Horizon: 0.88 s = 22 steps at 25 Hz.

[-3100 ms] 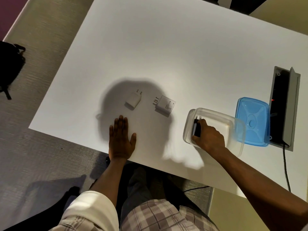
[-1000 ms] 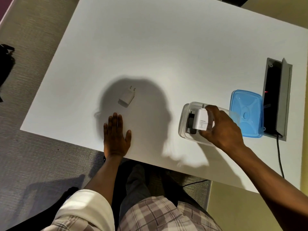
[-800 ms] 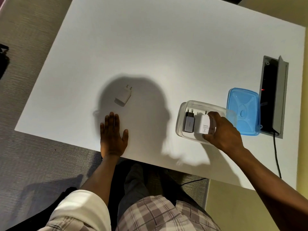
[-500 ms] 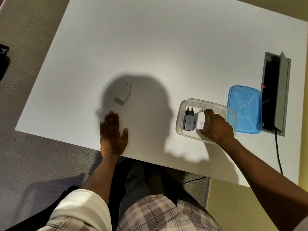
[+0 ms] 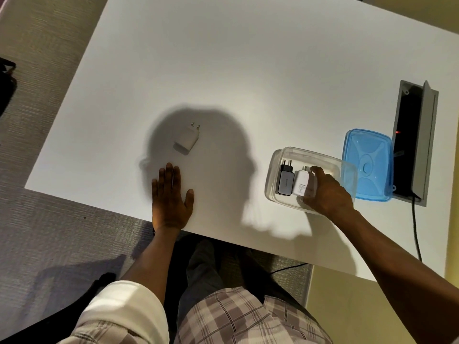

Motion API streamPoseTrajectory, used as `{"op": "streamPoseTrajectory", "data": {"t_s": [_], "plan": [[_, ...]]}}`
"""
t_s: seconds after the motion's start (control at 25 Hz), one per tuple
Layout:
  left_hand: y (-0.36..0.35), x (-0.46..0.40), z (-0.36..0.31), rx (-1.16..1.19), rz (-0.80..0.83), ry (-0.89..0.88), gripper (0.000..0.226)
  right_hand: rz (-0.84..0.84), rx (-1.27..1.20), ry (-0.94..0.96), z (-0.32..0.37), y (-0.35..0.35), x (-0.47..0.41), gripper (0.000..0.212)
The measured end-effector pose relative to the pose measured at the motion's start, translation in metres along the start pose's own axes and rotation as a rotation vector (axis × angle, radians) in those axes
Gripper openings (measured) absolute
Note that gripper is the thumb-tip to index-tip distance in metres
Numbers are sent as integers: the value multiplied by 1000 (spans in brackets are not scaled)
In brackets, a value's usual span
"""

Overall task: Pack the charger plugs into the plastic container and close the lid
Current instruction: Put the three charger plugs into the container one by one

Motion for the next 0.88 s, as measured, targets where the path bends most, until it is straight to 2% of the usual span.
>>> {"op": "streamPoseTrajectory", "data": {"t_s": [0.16,0.28,0.4,0.52,0.76,0.88], "plan": [[-2,0,0,4,-20,-8,75,-213,-64,-15,4,41,23,68],[-2,0,1,20,-40,-9,75,-319,-213,111,43,68,45,57],[-1,0,1,43,-49,-13,75,-200,-339,259,108,70,44,54],[-1,1,1,47,-52,-10,76,-125,-320,355,176,53,32,55],[0,0,3,74,-59,-17,77,121,-295,371,272,0,15,69],[-1,0,5,92,-64,-12,78,133,-213,407,303,-20,21,78]]}}
Point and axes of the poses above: each hand's wrist, its own x-axis away from the middle knuckle, its own y-axis out of the back of the hand, z = x × y, the point moved 6 cm from there along -x, towards the middle knuckle, and after that the axes turned 15 degrees about -y, right-handed, at the moved point
